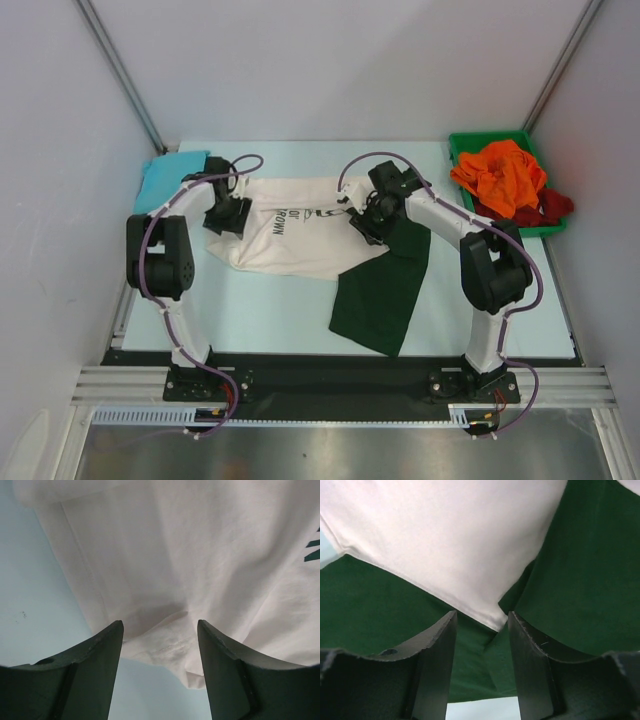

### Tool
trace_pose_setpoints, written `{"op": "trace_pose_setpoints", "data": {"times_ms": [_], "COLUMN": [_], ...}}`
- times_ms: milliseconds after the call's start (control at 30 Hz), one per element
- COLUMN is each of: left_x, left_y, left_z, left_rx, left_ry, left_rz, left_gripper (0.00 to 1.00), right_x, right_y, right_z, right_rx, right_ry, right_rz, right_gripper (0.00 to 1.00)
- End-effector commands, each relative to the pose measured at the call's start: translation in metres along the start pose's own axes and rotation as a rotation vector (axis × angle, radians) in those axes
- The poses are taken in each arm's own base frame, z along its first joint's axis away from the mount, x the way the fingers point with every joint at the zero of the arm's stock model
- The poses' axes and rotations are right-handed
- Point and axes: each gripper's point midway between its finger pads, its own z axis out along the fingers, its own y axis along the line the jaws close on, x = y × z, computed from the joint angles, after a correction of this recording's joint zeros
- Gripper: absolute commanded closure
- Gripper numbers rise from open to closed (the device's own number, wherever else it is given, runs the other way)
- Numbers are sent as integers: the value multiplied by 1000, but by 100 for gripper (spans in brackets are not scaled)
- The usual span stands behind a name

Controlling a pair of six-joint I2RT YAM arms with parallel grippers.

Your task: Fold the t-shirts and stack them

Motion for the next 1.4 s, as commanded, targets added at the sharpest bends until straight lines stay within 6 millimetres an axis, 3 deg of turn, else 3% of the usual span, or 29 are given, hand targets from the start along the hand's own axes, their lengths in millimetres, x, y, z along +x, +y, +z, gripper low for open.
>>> {"op": "trace_pose_setpoints", "data": {"times_ms": [0, 300, 433, 500, 533, 600, 733, 900, 1000, 1067, 1133, 1233, 1367], "left_x": [4, 40, 42, 40, 41, 43, 48, 78, 98, 109, 110, 104, 79], "left_y": [10, 32, 35, 36, 37, 37, 42, 55, 59, 59, 58, 55, 48], "left_z": [-16, -15, -21, -24, -26, -29, -51, -65, -65, -63, -65, -70, -75], "left_rx": [-15, -22, -30, -32, -33, -33, -53, -127, -142, -142, -137, -119, -44], "left_ry": [2, 75, 56, 49, 48, 51, 6, 33, 81, 107, 99, 69, 11], "left_rz": [-22, -58, -66, -63, -62, -68, -104, -126, -137, -145, -154, -160, -155], "left_gripper": [34, 35, 45, 56, 75, 99, 100, 100, 83, 78, 66, 62, 60], "right_x": [2, 6, 8, 8, 11, 15, 29, 27, 23, 22, 18, 14, 13], "right_y": [-8, -13, -19, -20, -21, -20, -20, -27, -31, -32, -33, -34, -42], "right_z": [-3, 1, 3, 4, 6, 10, 24, 32, 33, 33, 31, 26, 18], "right_rx": [42, 59, 62, 59, 54, 41, 35, 41, 42, 40, 44, 48, 66], "right_ry": [16, 6, 1, 3, 15, 29, 56, 49, 40, 39, 28, 18, 4], "right_rz": [-33, -13, 4, 8, 12, 21, 21, 38, 42, 44, 42, 44, 62], "right_gripper": [50, 47, 47, 47, 47, 48, 49, 49, 49, 48, 48, 48, 48]}}
